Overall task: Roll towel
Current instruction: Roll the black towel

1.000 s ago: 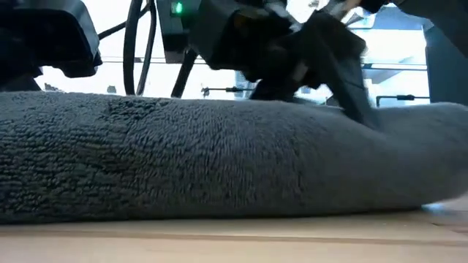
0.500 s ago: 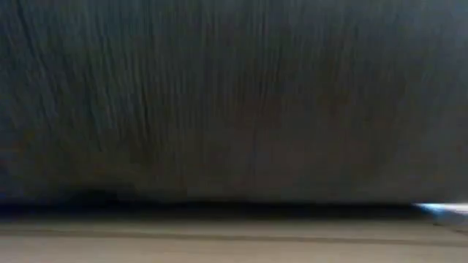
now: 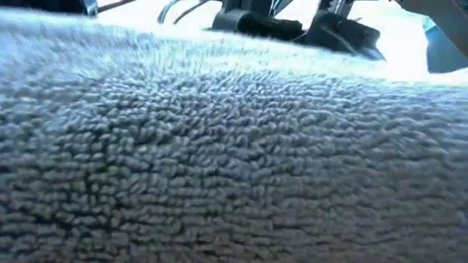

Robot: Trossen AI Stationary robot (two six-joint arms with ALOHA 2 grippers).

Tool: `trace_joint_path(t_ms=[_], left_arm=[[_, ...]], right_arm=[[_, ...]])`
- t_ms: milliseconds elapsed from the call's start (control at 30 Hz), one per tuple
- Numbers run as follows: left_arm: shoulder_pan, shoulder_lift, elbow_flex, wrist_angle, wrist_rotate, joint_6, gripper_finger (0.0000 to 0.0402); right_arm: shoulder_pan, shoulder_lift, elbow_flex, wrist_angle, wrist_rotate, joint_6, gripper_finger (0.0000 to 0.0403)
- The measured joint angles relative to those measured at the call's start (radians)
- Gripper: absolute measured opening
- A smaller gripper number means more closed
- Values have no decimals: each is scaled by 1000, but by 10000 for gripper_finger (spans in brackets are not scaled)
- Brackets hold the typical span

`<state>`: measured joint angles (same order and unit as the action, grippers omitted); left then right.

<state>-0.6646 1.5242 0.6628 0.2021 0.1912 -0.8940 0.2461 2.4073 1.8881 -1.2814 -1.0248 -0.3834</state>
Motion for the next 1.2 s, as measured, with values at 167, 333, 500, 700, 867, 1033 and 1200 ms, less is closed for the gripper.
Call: trace_joint_path(t_ms=[167, 333, 500, 700, 867, 1033, 1200], left_arm=[[3, 3, -1, -4, 40, 11, 15], [2, 56, -3, -39, 72, 32, 15], [4, 113, -1, -56, 94, 19, 15], [21, 95, -1, -140, 97, 1, 44], [37, 61, -3, -188, 116, -19, 110], [44, -21, -6, -231, 151, -46, 140], [-1, -85, -6, -355, 161, -54, 145]], right_arm=[[41, 0, -2, 134, 10, 62, 9], [35, 0, -3, 214, 99, 145, 9], [13, 0, -11, 221, 154, 162, 9], [6, 0, -11, 227, 227, 181, 9], [5, 0, -11, 221, 250, 209, 11], [6, 0, -12, 208, 268, 211, 52], [6, 0, -12, 210, 269, 211, 68]])
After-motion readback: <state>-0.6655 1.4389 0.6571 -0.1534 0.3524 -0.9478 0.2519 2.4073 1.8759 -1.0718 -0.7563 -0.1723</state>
